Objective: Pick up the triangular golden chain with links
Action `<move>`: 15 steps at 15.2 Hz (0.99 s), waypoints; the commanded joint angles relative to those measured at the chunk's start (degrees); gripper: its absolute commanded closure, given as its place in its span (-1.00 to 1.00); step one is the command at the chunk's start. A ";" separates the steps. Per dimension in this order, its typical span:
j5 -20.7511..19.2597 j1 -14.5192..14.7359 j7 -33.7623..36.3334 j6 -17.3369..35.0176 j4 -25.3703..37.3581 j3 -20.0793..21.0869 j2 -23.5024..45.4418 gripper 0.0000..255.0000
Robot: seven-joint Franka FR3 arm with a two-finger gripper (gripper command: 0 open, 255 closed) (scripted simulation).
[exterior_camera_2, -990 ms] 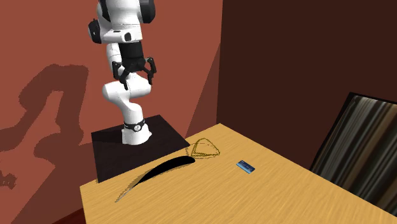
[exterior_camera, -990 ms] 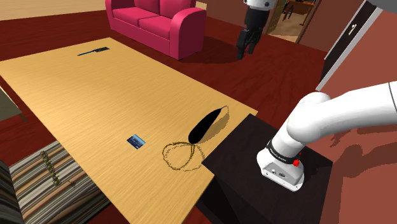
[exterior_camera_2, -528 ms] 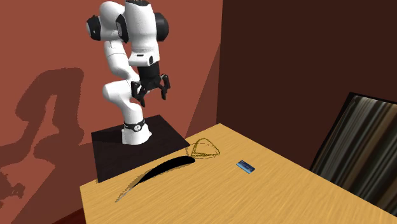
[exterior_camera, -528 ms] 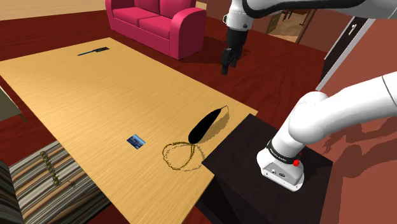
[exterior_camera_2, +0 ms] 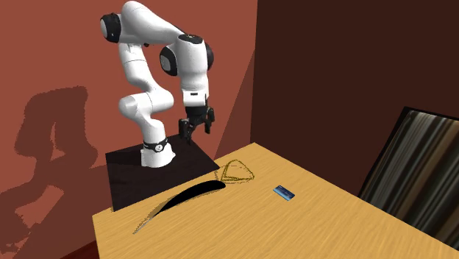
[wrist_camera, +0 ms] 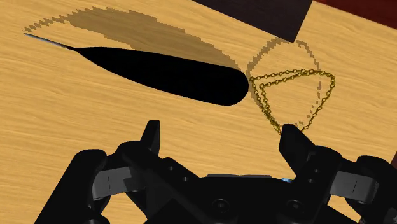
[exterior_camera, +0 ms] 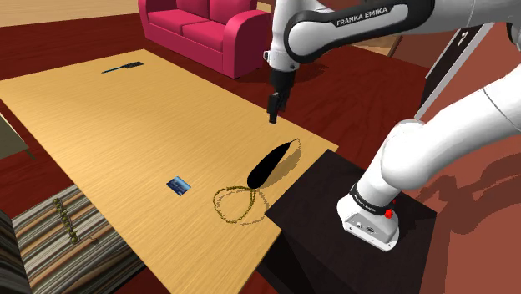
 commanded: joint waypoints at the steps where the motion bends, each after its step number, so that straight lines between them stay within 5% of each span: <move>1: 0.52 1.14 -0.81 3.46 -0.71 0.93 3.04 -1.00; 15: 0.68 7.95 -4.56 22.98 2.89 7.60 28.62 -1.00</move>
